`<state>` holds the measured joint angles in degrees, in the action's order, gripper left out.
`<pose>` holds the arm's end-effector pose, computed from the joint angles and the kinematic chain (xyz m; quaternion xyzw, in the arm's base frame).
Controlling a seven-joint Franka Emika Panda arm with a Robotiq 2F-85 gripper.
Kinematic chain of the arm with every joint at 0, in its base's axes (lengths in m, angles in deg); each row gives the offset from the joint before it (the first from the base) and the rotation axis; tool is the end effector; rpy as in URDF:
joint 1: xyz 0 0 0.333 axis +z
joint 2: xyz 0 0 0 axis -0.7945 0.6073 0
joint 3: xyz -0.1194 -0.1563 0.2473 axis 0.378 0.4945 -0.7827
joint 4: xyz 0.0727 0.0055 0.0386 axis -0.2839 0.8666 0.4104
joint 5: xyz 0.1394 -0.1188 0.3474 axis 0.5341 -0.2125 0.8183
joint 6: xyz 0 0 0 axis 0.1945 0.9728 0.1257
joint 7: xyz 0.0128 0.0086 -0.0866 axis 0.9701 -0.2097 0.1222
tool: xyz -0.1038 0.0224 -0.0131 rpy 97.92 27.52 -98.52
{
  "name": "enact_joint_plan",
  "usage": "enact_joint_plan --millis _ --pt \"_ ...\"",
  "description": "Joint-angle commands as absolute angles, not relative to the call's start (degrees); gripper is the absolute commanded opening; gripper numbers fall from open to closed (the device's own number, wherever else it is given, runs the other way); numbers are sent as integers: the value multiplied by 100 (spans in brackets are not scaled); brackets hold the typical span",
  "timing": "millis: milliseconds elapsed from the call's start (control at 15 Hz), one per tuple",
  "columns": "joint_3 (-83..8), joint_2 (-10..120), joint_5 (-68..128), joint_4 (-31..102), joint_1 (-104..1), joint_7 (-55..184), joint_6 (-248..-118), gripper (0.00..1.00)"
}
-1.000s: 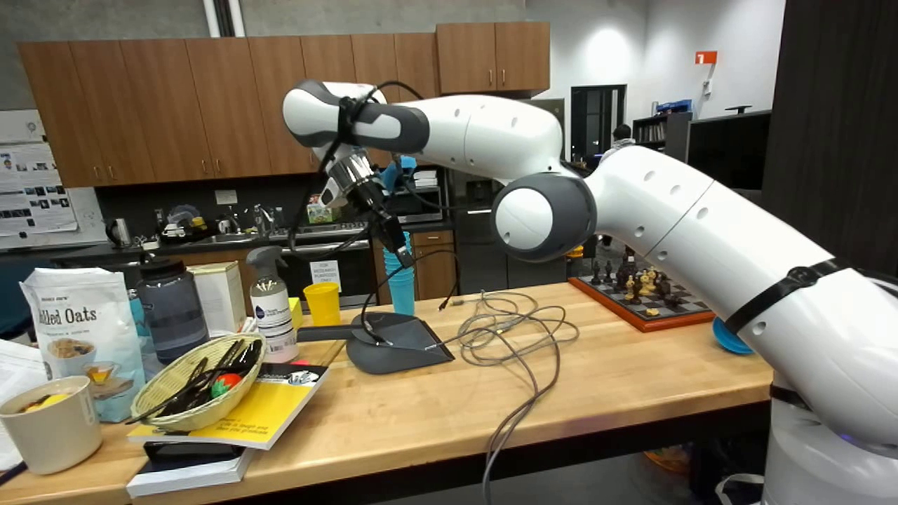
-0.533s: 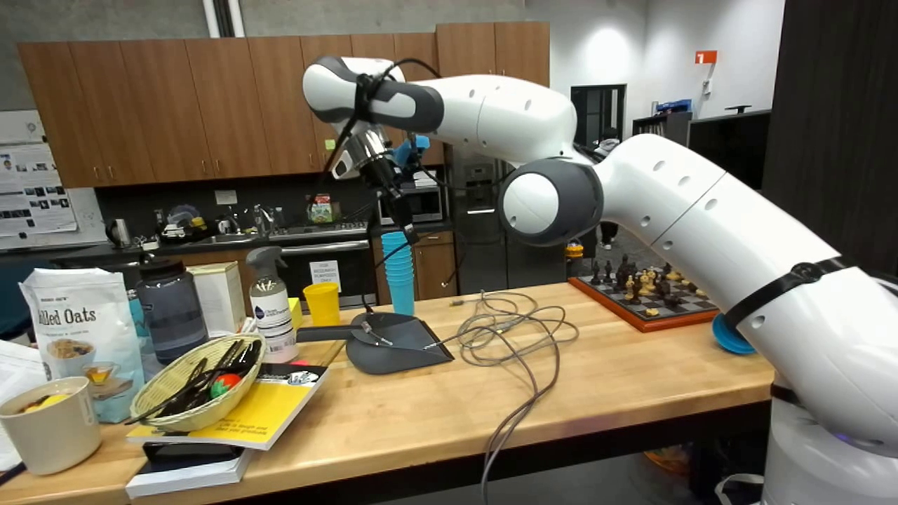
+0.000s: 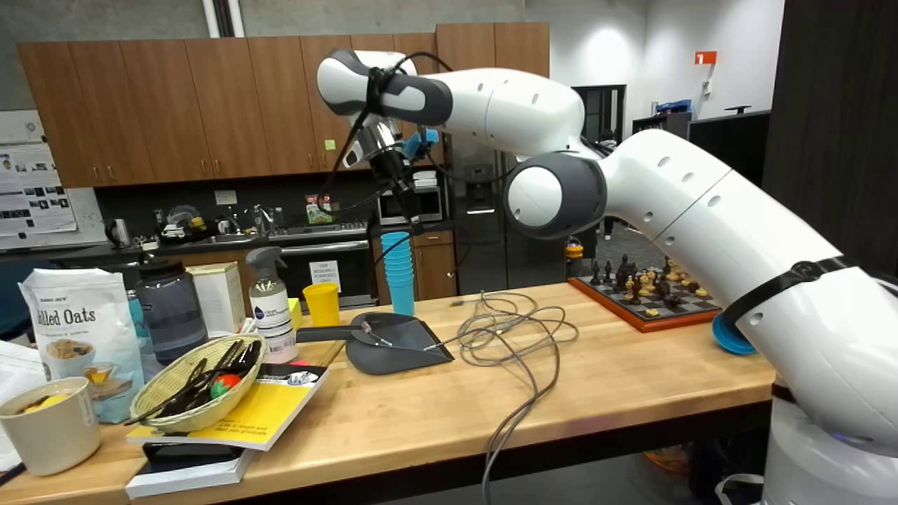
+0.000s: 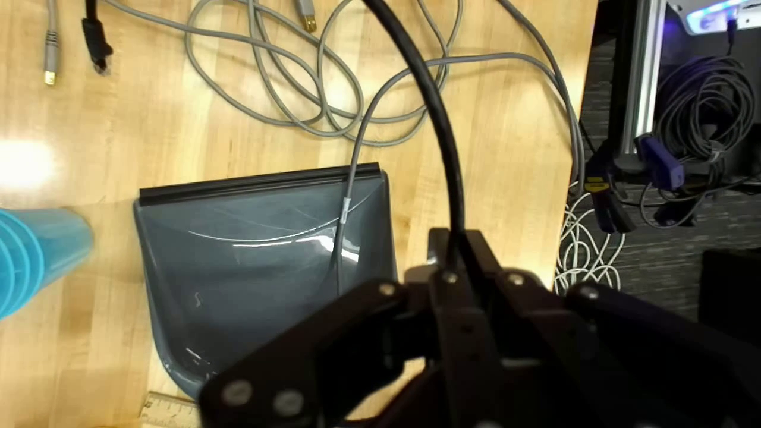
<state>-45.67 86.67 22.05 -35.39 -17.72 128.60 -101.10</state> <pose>0.5563 0.3820 0.5651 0.6851 0.7107 -0.1573 0.0262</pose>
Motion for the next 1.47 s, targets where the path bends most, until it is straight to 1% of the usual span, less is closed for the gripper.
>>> enact_joint_plan --millis 0,333,1000,1400 --pt "-4593 8892 2233 -3701 -1800 12824 -10125 2" --pt "-4659 9220 2329 -3699 -1791 12817 -10162 2" --pt "-4550 9930 2082 -3686 -1372 13120 -10173 2" --pt "-4542 10132 2094 -3718 -1247 13485 -10196 2"
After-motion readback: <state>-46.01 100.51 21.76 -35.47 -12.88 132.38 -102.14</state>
